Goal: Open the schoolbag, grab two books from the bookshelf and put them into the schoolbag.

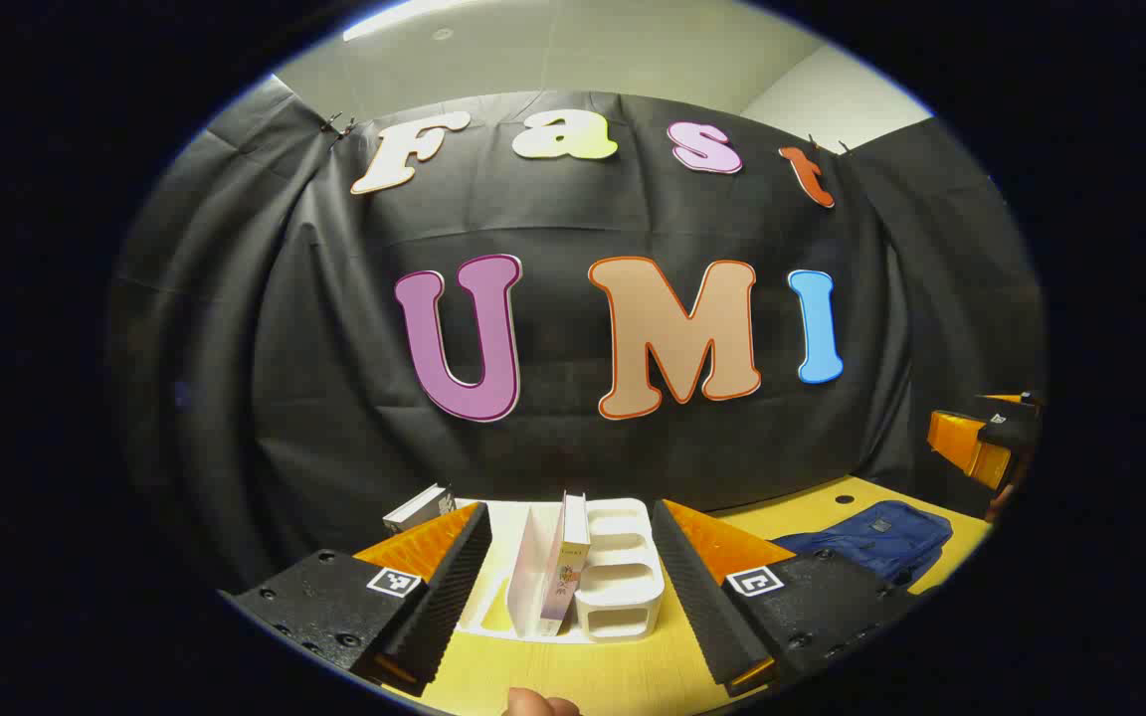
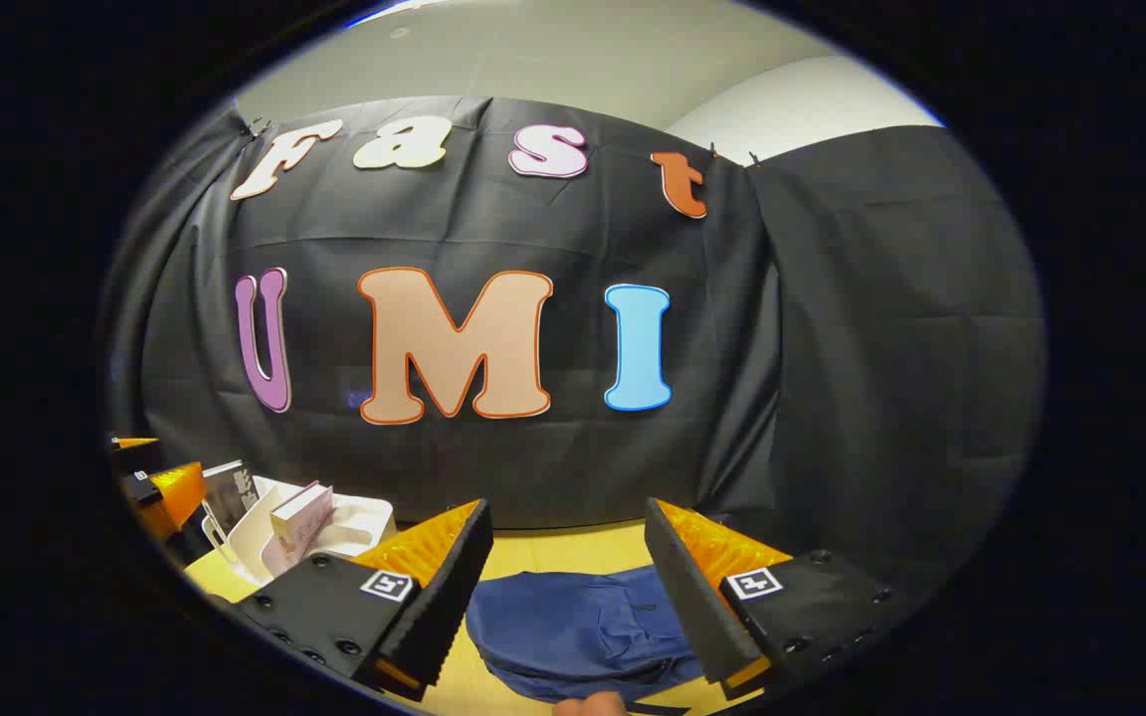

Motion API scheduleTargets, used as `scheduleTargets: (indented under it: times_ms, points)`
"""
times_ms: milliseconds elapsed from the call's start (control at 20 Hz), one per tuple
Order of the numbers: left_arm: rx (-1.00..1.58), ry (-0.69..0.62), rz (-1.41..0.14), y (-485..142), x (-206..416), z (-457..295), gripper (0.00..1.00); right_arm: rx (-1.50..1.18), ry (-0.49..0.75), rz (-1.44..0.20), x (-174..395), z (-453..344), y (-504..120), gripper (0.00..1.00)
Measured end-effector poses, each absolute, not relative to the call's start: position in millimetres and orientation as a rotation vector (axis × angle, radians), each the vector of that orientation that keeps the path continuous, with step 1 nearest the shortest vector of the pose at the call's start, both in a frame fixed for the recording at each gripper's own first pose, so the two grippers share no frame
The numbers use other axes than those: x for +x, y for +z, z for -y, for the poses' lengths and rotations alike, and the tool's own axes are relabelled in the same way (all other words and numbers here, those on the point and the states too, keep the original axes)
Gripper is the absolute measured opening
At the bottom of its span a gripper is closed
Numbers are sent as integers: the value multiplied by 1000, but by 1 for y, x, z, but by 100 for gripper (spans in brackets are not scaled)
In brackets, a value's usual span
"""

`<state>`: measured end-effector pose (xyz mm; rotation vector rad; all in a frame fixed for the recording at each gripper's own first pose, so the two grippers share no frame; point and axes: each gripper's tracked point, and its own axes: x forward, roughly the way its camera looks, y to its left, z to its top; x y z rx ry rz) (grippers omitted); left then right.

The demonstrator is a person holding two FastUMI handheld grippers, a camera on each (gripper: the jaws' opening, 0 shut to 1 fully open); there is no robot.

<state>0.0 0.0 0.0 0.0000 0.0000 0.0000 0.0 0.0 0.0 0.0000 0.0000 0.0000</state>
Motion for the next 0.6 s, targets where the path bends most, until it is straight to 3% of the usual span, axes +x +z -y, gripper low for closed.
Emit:
scheduleTargets:
  times_ms: [600]
  points:
    - [25, -4, 10, 6, 0, 7, 95, -2, 10, 2, 7, 8, 0, 96]
